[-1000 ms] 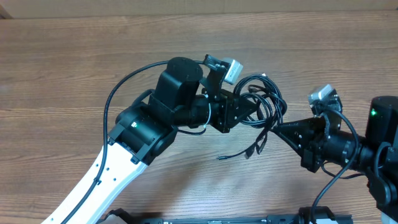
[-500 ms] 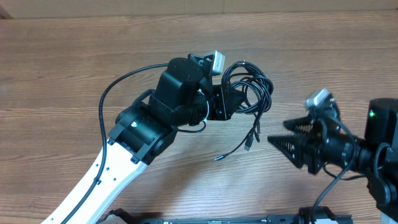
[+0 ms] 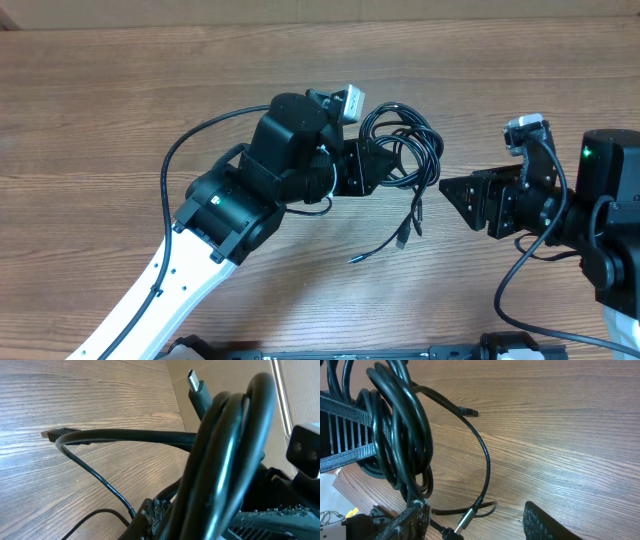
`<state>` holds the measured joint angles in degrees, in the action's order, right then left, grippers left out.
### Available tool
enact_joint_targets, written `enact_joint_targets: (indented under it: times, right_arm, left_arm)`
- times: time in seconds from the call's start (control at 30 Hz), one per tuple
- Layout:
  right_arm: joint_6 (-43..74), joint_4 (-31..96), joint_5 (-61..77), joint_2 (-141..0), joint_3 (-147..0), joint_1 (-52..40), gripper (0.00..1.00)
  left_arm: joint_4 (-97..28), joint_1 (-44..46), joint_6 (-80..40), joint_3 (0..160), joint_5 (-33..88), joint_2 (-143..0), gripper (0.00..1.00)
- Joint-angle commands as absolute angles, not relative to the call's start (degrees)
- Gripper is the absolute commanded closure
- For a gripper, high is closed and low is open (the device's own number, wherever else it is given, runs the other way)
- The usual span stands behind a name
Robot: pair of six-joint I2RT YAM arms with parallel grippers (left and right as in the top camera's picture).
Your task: Untangle cables
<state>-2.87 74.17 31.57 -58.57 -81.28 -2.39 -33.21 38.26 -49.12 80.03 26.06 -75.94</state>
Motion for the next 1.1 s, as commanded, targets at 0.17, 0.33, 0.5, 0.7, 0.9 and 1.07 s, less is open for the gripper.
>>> enact_joint_targets:
  times: [0.17,0.33,0.5,0.7,0.9,1.07]
  right_arm:
    - [-4.75,72.79,33.12,-58.33,-82.08,-2.55,0.42]
    - [-4.75,72.23,33.1,-58.33,-82.08,-2.55,0.42]
    - [-4.75,71.85,33.06,-58.39,-82.08,-2.55,0.42]
    - [-4.49,71.64,26.46,-60.18,-82.08,-2.55,0.42]
    - [-4.49,71.44,22.94,-60.84,-82.08,-2.55,0.43]
    - [-4.47,70.48,22.94,-60.84,-82.08,-2.55,0.43]
  left_arm:
    - [-32.82,39.16,-52.97,79.99,24.73,-75.33,0.96]
    - [-32.88,40.6,-52.97,79.99,23.55,-75.33,0.96]
    - [-32.34,41.52,-52.95,79.99,23.86,-75.33,0.96]
    - [-32.34,43.16,-52.27,79.99,25.43,-75.33,0.96]
    - [-32.16,43.16,-51.13,79.99,27.03,-75.33,0.96]
    - [-31.44,43.18,-48.97,79.99,29.34,-75.33,0.96]
